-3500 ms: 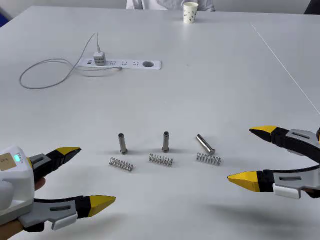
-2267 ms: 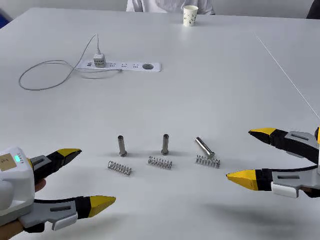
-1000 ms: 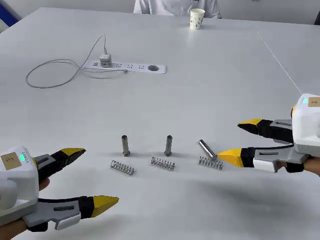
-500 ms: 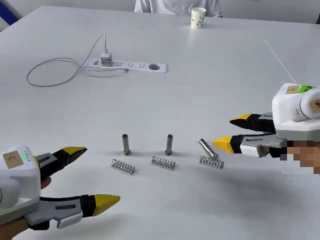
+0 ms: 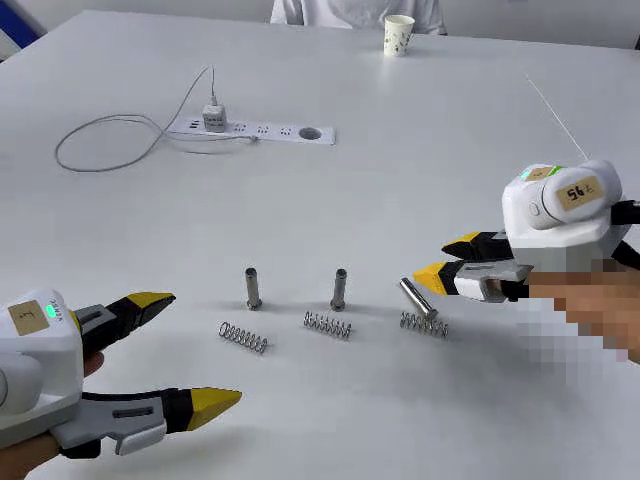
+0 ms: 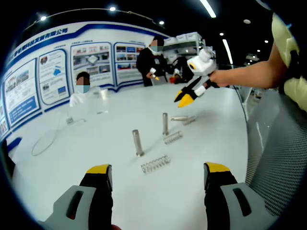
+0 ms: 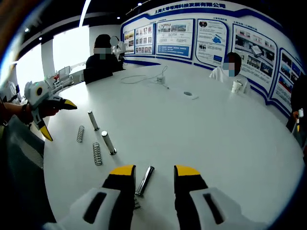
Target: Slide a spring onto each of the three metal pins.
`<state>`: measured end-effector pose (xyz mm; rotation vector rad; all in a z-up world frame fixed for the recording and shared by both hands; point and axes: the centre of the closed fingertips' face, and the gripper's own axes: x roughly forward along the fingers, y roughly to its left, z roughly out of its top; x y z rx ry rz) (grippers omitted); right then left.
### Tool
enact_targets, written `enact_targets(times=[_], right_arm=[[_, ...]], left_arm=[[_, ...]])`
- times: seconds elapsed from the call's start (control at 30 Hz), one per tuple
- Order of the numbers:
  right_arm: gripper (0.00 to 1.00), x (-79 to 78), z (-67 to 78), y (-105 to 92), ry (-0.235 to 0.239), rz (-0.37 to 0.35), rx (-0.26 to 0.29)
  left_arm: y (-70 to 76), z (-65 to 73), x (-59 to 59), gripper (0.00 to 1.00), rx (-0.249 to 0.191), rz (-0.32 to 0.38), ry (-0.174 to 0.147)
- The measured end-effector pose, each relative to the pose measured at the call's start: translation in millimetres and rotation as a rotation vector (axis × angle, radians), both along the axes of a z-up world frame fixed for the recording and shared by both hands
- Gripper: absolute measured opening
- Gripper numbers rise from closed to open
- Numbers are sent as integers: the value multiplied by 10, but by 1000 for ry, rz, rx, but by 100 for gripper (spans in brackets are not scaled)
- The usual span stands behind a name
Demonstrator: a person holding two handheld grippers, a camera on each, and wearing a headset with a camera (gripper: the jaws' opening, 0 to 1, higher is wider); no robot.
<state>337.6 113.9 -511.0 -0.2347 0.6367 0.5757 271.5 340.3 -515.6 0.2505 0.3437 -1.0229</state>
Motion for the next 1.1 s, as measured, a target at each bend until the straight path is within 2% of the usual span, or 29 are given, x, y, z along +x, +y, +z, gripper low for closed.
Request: enact_targets(times=[0.4, 0.67, 1.1], right_arm=[[25, 76, -208, 41, 59, -70, -45], [20, 115, -330, 73, 98, -89, -82], [12, 163, -502, 76, 156, -124, -104]], left_arm=[[7, -8, 2, 79, 3, -3, 2], [-8, -20, -16, 78, 4, -11, 5], [17, -42, -23, 78, 2, -5, 11]])
